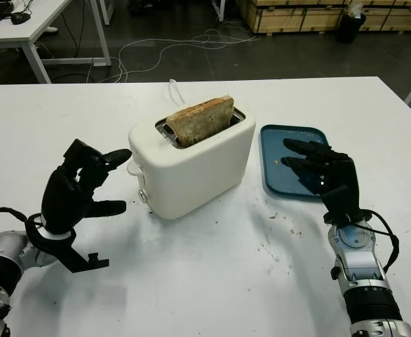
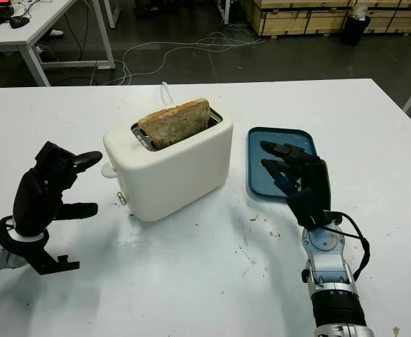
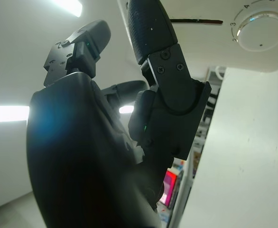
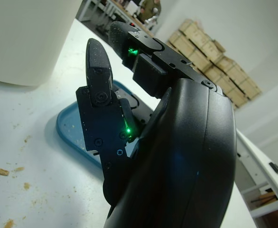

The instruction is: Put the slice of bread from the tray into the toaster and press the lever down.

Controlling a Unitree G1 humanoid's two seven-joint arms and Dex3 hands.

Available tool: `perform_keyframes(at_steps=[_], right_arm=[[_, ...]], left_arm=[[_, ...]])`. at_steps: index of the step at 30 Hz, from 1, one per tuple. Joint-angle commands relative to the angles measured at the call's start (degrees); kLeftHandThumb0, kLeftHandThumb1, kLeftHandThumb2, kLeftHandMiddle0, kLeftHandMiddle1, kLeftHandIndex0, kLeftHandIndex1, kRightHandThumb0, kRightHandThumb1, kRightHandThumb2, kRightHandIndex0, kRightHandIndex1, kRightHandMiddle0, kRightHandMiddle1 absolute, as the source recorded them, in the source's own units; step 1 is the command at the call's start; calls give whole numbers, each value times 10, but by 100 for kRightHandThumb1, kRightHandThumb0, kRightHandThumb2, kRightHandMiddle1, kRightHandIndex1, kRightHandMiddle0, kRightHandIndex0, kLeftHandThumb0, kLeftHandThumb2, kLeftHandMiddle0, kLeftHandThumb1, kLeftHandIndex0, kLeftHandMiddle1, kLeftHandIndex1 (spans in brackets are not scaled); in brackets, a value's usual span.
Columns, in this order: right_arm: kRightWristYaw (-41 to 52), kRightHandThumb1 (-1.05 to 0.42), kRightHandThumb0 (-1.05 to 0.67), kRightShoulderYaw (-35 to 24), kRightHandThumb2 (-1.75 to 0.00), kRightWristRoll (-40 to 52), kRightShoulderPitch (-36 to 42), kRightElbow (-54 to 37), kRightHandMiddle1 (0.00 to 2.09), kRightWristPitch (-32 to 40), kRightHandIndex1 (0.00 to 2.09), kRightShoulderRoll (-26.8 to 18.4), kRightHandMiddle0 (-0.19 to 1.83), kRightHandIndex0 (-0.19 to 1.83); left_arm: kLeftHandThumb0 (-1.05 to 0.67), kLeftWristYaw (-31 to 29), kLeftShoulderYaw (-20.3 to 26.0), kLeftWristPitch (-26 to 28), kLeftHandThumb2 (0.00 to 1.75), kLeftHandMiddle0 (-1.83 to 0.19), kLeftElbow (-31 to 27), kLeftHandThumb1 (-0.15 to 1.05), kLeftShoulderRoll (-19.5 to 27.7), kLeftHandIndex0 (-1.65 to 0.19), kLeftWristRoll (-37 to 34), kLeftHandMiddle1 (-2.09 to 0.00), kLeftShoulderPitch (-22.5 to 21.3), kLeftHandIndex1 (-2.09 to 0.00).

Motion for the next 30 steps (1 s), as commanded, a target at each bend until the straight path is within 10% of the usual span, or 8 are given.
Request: perform_keyframes(at_steps=[1,30], right_arm=[[1,-92,-41,0,-19,4,-9,0,0,0,14,1,99,106],[1,-92,-42,-2,-19,6,-12,4,0,-6,11,2,99,107]], left_arm=[[-79,2,-2,-2,84,0,0,92,0,-6,-11,-175,-12,-83],[-84,-60,-25,-28,82,0,15,92,2,-2,-32,-175,-24,-88]])
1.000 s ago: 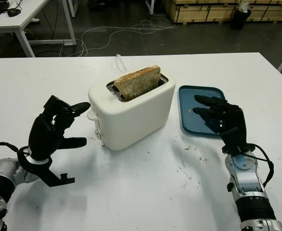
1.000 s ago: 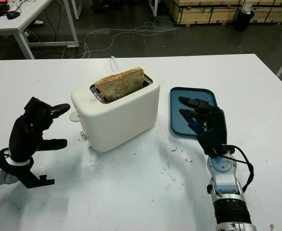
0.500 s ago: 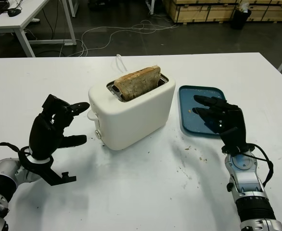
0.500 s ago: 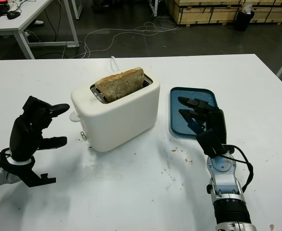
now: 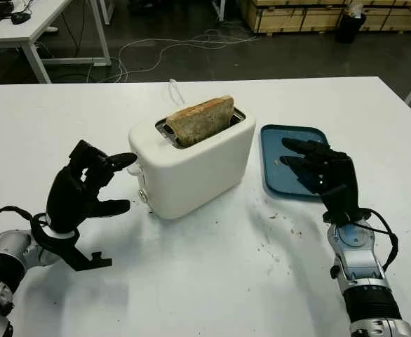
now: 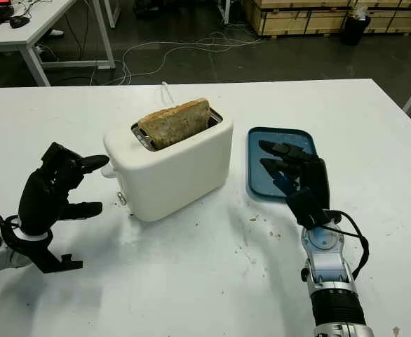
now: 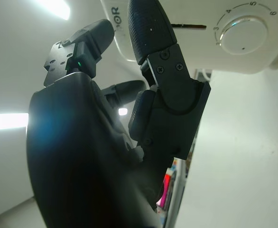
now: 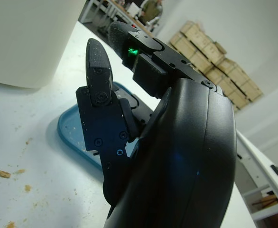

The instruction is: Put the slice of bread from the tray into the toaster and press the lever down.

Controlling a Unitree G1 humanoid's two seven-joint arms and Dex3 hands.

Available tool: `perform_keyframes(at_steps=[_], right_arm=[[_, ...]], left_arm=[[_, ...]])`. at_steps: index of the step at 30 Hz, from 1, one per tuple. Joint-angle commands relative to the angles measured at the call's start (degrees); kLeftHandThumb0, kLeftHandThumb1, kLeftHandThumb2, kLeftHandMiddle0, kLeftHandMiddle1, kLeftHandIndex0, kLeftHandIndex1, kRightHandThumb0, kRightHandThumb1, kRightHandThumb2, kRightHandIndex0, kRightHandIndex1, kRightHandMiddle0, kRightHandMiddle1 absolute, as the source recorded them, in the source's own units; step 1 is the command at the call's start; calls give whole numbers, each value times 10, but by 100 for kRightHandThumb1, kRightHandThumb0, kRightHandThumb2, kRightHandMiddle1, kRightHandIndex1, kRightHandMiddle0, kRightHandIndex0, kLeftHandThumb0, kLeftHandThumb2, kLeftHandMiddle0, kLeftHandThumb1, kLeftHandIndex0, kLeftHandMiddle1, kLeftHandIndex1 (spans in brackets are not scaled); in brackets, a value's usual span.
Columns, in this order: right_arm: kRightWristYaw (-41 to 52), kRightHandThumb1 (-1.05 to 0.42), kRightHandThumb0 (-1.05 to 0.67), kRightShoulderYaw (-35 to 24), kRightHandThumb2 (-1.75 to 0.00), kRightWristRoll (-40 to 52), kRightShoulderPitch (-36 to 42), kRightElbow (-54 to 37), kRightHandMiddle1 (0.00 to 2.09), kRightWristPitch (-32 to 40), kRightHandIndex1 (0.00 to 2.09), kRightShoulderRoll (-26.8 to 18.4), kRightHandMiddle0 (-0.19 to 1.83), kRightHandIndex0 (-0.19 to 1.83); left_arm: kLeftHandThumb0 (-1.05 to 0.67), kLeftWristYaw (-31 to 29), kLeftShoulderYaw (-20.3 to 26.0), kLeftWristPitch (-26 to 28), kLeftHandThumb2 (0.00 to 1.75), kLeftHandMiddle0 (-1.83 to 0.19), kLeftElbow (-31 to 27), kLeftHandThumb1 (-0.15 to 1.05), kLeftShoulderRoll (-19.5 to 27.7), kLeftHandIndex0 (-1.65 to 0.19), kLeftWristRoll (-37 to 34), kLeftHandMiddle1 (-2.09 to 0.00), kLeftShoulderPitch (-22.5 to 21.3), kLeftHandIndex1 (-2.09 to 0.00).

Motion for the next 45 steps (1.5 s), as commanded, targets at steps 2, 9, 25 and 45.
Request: perform_keyframes(at_steps=[2,9,25,45], right_arm=[[-2,-92,-42,-4,-19,7,-8,0,0,-2,10,2,99,107],[-1,-92,-42,-5,-19,8,-7,0,0,-5,10,2,99,107],[-2,-92,-41,-8,-19,6,-6,6,0,-13,9,0,99,108],[0,-92,-42,-10,-18,5,-3,0,0,-9,8,-1,99,109]], left_arm=[[-84,-4,-2,-4,82,0,6,92,1,-2,-7,-175,-9,-89],[-85,-26,1,-6,85,-1,6,92,4,0,-13,-175,-8,-102],[-105,-580,87,-59,80,-99,-129,92,98,-30,-345,-175,3,-174],[-105,-703,178,-16,94,-131,-197,92,65,0,-287,-175,30,-137]])
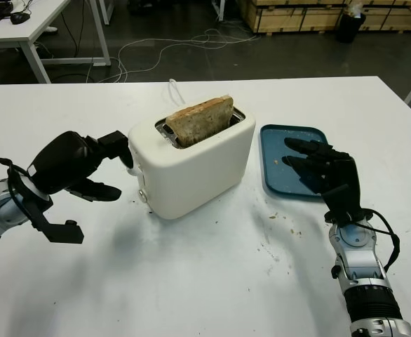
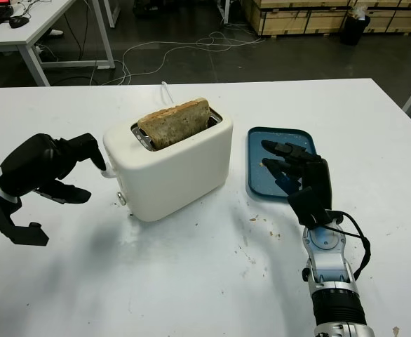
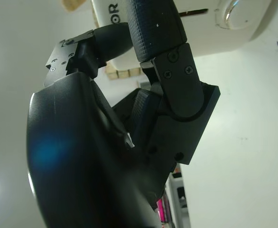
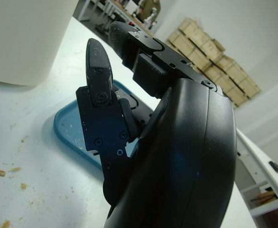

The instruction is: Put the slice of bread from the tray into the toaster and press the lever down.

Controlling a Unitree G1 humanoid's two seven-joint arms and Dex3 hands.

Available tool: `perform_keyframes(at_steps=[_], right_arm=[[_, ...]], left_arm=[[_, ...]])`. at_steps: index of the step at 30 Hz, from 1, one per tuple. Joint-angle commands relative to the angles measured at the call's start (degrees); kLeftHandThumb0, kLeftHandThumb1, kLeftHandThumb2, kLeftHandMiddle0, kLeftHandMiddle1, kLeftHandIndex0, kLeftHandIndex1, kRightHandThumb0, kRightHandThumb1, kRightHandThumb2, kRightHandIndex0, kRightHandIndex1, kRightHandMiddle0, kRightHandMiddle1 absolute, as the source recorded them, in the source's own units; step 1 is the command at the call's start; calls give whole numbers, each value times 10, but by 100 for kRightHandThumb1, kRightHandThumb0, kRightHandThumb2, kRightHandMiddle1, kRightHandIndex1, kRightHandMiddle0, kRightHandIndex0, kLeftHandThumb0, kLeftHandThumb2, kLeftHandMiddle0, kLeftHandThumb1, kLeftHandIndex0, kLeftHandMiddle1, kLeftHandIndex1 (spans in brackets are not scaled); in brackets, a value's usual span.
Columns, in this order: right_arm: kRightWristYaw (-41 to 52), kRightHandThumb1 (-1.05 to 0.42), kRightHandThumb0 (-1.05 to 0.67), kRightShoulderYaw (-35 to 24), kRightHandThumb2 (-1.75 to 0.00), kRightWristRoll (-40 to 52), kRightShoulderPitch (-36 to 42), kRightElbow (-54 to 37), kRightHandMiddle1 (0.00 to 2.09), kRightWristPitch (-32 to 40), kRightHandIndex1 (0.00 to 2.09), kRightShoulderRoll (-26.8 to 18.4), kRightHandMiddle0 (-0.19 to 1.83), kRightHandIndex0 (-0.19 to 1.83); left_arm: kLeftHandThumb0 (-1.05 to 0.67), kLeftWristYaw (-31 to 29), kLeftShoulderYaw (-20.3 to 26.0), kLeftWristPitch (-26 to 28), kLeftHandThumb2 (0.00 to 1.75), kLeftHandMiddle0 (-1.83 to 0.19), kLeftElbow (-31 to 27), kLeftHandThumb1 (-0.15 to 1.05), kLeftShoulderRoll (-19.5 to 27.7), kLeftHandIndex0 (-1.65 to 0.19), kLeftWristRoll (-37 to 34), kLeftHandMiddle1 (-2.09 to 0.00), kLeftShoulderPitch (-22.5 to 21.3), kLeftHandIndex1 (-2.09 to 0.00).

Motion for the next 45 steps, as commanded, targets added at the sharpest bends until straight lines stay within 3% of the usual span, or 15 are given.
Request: perform_keyframes(at_steps=[1,7,26,33,38,45], right_arm=[[1,-92,-42,-2,-18,6,-2,-5,0,-7,8,-2,99,109],[2,-92,-42,-2,-18,6,-3,0,0,-12,8,-2,99,109],[3,-92,-44,-3,-17,7,-2,-3,0,-10,7,-1,99,109],[4,-92,-43,-4,-16,10,-2,-1,0,-14,6,0,99,110],[2,-92,-45,-3,-16,5,-2,-2,0,-13,6,-2,99,110],[9,-92,-44,-7,-16,11,-5,6,0,-25,6,-5,99,111]], left_arm=[[-105,-6,8,9,95,-131,-11,92,-3,0,7,-175,11,-132],[-105,-13,17,21,96,-138,-25,92,-13,0,5,-175,24,-121],[-105,-24,25,15,94,-135,-25,92,-18,0,4,-175,26,-139],[-105,-94,8,27,89,-137,-17,92,-20,0,-31,-175,26,-147],[-105,-123,-9,22,83,-122,19,92,-40,0,-39,-175,22,-154],[-105,-91,-39,28,80,-118,85,92,-75,-2,7,-175,21,-162]])
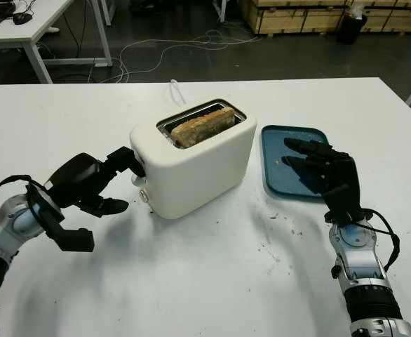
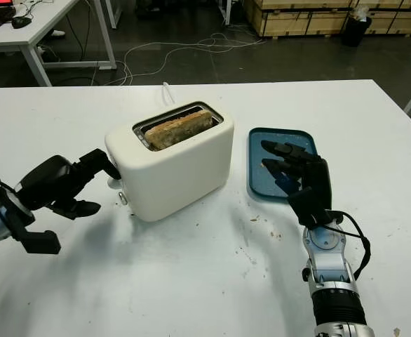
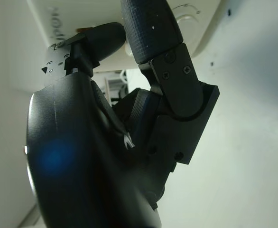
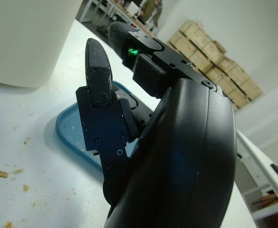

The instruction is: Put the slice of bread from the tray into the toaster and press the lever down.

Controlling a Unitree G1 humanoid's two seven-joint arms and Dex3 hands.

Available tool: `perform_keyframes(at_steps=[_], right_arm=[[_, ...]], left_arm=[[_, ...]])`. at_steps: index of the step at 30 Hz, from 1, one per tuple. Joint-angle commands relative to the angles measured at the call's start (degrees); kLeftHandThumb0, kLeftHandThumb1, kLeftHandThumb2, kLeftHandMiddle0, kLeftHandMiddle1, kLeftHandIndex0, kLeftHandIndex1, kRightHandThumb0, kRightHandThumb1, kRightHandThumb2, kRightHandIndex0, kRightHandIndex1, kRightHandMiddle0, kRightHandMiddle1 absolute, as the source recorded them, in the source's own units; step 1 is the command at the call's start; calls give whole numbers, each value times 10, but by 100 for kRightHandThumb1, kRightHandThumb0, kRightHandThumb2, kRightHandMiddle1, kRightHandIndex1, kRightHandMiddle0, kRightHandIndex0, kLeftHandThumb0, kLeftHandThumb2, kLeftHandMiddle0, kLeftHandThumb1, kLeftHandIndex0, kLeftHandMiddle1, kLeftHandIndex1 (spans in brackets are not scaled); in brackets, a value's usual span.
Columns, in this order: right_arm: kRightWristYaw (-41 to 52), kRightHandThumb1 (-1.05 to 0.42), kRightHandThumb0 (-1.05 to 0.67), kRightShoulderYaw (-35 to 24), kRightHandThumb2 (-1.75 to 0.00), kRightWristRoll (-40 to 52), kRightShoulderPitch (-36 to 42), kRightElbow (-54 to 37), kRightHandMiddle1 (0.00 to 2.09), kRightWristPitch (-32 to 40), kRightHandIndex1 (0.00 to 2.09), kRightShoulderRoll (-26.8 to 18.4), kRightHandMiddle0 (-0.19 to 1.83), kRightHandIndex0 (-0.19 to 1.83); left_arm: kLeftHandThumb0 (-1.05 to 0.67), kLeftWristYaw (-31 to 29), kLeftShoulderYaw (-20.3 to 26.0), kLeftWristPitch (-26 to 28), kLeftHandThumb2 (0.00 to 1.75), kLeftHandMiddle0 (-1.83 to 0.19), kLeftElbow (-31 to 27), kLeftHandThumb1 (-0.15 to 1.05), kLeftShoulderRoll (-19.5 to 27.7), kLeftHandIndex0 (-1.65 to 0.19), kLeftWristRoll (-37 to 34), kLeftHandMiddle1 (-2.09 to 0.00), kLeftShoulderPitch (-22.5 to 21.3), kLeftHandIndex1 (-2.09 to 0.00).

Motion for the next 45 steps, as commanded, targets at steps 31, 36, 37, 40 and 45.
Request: perform_keyframes(at_steps=[31,36,37,40,45], right_arm=[[22,-92,-45,-13,-14,24,-3,-11,0,-6,4,-9,99,111],[27,-92,-44,-12,-14,27,-3,-8,0,-8,4,-9,99,111],[26,-92,-44,-13,-14,26,-2,-10,0,-5,4,-8,100,112],[24,-92,-45,-13,-13,24,-3,-9,0,-5,4,-8,100,112],[23,-92,-45,-12,-13,22,-1,-11,0,0,3,-8,100,111]], left_arm=[[-105,67,-102,119,59,-156,154,92,-62,-56,66,-124,29,-150],[-105,66,-113,116,54,-157,176,92,-71,-69,63,-110,27,-132],[-105,68,-115,114,51,-157,181,92,-73,-74,62,-111,27,-128],[-105,61,-119,119,48,-157,184,92,-74,-81,58,-108,25,-119],[-105,50,-127,119,48,-157,184,92,-74,-86,59,-95,22,-113]])
